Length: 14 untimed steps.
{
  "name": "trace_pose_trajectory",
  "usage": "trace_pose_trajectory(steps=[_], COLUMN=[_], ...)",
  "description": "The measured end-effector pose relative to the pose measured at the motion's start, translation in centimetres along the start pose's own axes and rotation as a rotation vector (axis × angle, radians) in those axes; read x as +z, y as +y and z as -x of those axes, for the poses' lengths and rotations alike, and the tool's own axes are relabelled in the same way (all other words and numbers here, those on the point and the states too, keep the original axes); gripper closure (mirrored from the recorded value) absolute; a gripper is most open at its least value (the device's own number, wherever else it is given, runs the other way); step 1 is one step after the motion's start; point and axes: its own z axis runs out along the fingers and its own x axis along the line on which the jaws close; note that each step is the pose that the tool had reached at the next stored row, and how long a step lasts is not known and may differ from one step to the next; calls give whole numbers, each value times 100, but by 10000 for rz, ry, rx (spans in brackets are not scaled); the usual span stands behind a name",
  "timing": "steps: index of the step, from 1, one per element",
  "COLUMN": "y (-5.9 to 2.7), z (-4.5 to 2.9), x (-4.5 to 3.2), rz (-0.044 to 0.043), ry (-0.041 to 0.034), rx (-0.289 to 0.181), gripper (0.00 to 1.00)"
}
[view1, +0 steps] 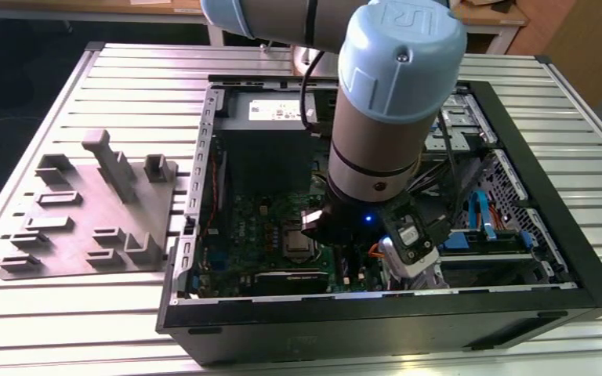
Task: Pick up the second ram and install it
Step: 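Press down the second ram until it locks into place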
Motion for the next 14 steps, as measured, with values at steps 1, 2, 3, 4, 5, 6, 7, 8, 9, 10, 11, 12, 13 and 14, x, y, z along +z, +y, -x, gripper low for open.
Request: trace_pose_trajectory(steps=[1,2,3,4,5,6,7,8,9,10,11,12,13,14], y=[0,0,0,1,0,0,-2,-4,-4,-3,-2,-2,-2,-2], z=[0,0,0,0,0,-1,-2,-2,-3,-3,-2,-2,-2,-2], x=[2,3,6,7,11,23,34,45,52,55,59,60,59,59], rz=[0,2,7,9,8,7,-2,-9,-8,-2,4,6,5,3], ry=[0,0,-2,-2,-2,-2,0,3,3,1,-1,-1,-1,0], rx=[0,0,0,0,1,0,0,0,0,0,0,0,0,0], gripper=[90,90,90,90,90,90,90,90,90,90,90,90,90,90])
